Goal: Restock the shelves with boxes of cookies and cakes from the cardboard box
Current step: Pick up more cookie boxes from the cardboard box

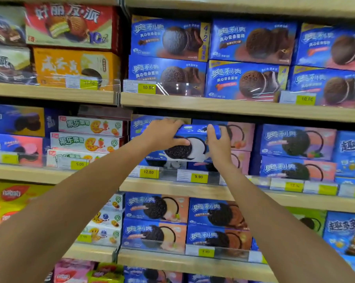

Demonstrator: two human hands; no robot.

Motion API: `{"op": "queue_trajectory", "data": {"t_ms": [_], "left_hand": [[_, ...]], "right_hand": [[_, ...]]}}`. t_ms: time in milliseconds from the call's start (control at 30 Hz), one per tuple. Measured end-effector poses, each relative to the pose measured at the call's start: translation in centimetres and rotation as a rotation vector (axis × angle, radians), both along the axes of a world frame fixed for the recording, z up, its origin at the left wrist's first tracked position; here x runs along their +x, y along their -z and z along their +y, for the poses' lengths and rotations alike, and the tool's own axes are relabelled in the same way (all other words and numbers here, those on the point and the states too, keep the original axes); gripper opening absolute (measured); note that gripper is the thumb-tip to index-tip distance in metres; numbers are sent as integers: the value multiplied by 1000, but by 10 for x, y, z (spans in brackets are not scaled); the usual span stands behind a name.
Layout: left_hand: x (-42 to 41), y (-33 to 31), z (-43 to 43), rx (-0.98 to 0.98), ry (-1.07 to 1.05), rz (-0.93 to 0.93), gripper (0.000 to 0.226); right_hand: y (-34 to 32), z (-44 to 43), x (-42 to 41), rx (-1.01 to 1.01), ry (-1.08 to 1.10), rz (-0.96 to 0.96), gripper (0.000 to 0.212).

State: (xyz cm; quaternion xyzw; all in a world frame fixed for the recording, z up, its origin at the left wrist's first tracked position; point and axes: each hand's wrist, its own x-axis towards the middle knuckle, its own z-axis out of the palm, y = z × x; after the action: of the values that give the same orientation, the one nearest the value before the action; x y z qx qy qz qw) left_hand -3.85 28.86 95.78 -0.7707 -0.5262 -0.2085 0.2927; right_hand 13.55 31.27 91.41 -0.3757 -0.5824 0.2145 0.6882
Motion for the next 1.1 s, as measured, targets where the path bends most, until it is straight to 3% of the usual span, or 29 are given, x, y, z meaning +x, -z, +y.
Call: {"op": "queue_trajectory", "data": {"t_ms": [133, 267, 400, 467, 533, 633, 800, 967, 1100], "left_hand": [[-13, 21, 21, 1, -116, 105, 74], [-31, 45, 36, -131, -191, 114, 73], [-45, 60, 43, -167, -226, -91, 61], [-47, 63, 42, -117, -285, -134, 60], [-43, 65, 40, -87, -317, -183, 59], [-37, 68, 36, -124, -282, -329, 52], [-47, 71, 32, -184, -128, -452, 43], [-54, 81, 11, -287, 57, -588, 44], [-39, 112, -26, -237, 257, -907, 33]], "right_hand": [[15, 11, -4, -63, -15, -233, 27], [33, 23, -13, -157, -4, -448, 50], [45, 36, -23, -148, 87, -666, 42], [48, 41, -26, -155, 171, -770, 48], [48, 42, -27, -192, 194, -792, 50], [45, 35, -28, -240, 171, -839, 35], [46, 20, -26, -229, 172, -771, 36], [58, -4, -41, -64, 220, -451, 22], [74, -31, -62, -75, 138, -212, 20]]}}
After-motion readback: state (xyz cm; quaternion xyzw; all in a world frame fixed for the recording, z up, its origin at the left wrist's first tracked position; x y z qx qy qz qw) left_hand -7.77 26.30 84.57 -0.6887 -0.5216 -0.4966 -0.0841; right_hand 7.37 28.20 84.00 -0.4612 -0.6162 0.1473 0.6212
